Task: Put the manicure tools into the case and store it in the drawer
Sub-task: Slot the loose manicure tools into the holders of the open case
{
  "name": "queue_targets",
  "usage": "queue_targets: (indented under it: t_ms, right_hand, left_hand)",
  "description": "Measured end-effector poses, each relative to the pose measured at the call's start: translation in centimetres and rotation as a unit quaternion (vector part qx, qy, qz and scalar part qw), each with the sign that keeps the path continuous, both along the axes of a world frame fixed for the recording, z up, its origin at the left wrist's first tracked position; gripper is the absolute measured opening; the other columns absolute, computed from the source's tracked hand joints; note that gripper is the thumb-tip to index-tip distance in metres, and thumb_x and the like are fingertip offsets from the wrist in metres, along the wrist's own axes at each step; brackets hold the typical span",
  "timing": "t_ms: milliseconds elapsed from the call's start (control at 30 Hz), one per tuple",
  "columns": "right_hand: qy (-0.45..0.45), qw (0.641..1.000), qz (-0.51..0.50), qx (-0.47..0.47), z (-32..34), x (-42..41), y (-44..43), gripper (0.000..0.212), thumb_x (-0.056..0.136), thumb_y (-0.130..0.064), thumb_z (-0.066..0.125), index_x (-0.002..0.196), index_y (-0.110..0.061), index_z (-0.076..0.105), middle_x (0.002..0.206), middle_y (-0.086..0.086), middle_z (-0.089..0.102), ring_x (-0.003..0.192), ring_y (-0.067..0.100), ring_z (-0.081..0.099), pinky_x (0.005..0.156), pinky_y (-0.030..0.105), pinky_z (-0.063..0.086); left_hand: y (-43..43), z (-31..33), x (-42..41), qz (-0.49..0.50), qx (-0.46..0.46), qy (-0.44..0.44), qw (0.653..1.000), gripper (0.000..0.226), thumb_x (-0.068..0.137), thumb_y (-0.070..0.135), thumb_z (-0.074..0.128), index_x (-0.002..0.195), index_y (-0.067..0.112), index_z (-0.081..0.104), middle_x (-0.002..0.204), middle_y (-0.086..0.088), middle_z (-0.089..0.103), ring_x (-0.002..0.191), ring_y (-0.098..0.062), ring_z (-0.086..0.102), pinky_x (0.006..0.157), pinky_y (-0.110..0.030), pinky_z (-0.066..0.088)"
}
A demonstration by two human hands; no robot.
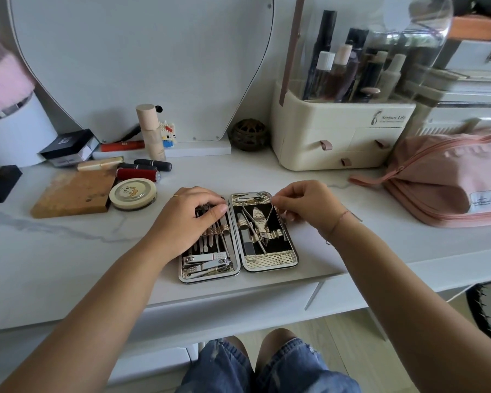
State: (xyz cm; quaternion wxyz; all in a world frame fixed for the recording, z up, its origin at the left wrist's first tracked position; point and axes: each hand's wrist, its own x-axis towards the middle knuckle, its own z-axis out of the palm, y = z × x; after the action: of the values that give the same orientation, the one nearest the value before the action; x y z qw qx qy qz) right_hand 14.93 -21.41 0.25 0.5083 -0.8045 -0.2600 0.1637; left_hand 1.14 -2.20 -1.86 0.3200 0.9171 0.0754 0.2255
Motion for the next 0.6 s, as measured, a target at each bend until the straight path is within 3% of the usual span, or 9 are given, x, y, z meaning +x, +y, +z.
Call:
queue_targets:
  t_ms: [100, 300, 433, 600]
  right_hand:
    - [0.027, 0.999, -0.022, 0.019, -0.2, 0.3, 0.7, 0.011, 0.078, -0.014, 0.073, 0.071, -0.009, 0.066, 0.059, 0.009, 0.063, 0.044, 0.012, 0.050, 0.041, 0.017, 0.041]
    - [0.035, 0.995, -0.050, 0.073, -0.4, 0.5, 1.4, 0.013, 0.080, -0.008, 0.070, 0.069, -0.009, 0.062, 0.048, -0.002, 0.062, 0.040, 0.006, 0.053, 0.043, 0.016, 0.048]
    - [-0.010, 1.000, -0.025, 0.014, -0.3, 0.4, 1.1, 0.014, 0.077, -0.014, 0.074, 0.068, -0.011, 0.064, 0.050, 0.001, 0.059, 0.041, 0.009, 0.050, 0.044, 0.019, 0.044]
    - [-0.099, 0.992, 0.024, -0.072, 0.1, -0.3, 0.3, 0.013, 0.075, -0.025, 0.076, 0.068, -0.018, 0.067, 0.061, -0.003, 0.062, 0.056, 0.009, 0.051, 0.059, 0.025, 0.044]
  left_hand:
    - [0.0, 0.0, 0.0, 0.000, -0.002, 0.000, 1.000, 0.026, 0.086, 0.040, 0.055, 0.103, 0.026, 0.069, 0.106, 0.016, 0.062, 0.110, -0.005, 0.047, 0.092, -0.023, 0.033]
    - [0.0, 0.1, 0.0, -0.003, -0.002, -0.002, 1.000, 0.023, 0.086, 0.039, 0.056, 0.101, 0.027, 0.068, 0.105, 0.016, 0.062, 0.108, -0.005, 0.047, 0.090, -0.021, 0.033]
    - [0.0, 0.0, 0.0, -0.003, -0.002, 0.001, 1.000, 0.023, 0.086, 0.040, 0.056, 0.102, 0.028, 0.068, 0.105, 0.016, 0.062, 0.109, -0.006, 0.047, 0.091, -0.022, 0.033]
    - [0.0, 0.0, 0.0, -0.003, -0.004, -0.001, 1.000, 0.024, 0.086, 0.040, 0.056, 0.103, 0.027, 0.068, 0.105, 0.015, 0.062, 0.109, -0.006, 0.047, 0.092, -0.023, 0.034]
